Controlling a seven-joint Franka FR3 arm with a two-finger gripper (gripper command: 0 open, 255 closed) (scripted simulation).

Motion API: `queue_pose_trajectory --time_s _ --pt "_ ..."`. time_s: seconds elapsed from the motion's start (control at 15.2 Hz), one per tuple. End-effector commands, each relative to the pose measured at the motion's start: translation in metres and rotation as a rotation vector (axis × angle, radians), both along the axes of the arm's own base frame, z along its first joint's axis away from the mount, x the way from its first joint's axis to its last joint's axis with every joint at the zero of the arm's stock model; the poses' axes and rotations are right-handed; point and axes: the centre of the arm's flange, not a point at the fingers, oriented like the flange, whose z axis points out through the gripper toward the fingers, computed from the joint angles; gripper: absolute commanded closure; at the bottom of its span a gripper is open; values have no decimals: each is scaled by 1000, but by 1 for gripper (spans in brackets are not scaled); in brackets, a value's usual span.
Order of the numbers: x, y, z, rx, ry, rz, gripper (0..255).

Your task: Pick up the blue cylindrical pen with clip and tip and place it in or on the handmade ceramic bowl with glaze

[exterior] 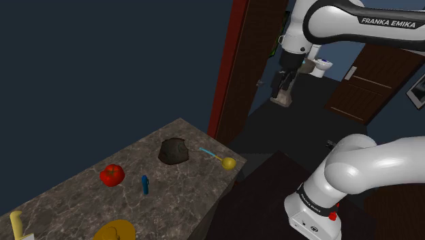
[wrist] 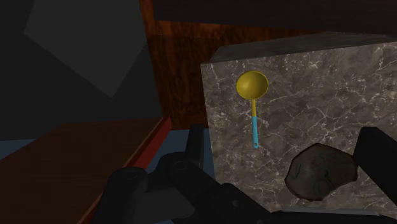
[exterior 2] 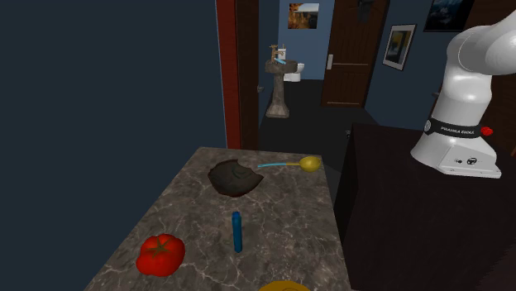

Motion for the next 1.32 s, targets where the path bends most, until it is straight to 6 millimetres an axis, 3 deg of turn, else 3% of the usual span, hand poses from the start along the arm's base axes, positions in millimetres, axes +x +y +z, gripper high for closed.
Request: queue_pose_trajectory --time_s 0.0,1.25 --pt "0 0 0 0 0 0 0" --pt "71 189 -150 -25 -42 4 0"
